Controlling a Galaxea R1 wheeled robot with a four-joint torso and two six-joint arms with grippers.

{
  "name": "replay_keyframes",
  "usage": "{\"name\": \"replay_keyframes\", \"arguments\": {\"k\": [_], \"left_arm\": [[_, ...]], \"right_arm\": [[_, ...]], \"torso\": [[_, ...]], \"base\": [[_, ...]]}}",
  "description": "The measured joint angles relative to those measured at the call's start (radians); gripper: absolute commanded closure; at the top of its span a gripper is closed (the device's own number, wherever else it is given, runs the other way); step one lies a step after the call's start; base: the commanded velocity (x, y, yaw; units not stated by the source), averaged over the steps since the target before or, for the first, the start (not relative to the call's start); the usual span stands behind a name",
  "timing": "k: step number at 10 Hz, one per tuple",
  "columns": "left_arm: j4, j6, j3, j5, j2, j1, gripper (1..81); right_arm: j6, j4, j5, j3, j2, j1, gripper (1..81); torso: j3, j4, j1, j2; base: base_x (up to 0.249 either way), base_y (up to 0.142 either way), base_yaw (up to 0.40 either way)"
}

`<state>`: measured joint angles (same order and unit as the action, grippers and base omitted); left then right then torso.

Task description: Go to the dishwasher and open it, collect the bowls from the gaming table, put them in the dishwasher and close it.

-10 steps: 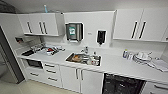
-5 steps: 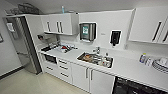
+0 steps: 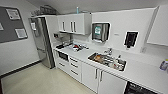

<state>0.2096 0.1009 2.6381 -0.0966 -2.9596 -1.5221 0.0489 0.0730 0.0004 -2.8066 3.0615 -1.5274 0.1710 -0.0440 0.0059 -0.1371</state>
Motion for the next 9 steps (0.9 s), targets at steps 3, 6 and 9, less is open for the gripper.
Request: {"name": "replay_keyframes", "arguments": {"k": [3,6,9], "left_arm": [[0.0,0.0,0.004,0.004,-0.002,0.0,1.0],[0.0,0.0,0.027,0.001,-0.018,0.0,1.0],[-0.003,0.0,0.025,-0.019,-0.011,-0.011,1.0]], "right_arm": [[-0.001,0.0,0.0,0.004,0.0,0.001,1.0],[-0.001,0.0,0.0,0.019,-0.003,-0.003,1.0],[-0.001,0.0,0.004,0.122,-0.055,-0.01,1.0]], "torso": [[0.0,0.0,0.0,0.0],[0.0,0.0,0.0,0.0],[0.0,0.0,0.0,0.0]], "base": [[0.0,0.0,0.38],[0.0,0.0,0.38],[0.0,0.0,0.38]]}}
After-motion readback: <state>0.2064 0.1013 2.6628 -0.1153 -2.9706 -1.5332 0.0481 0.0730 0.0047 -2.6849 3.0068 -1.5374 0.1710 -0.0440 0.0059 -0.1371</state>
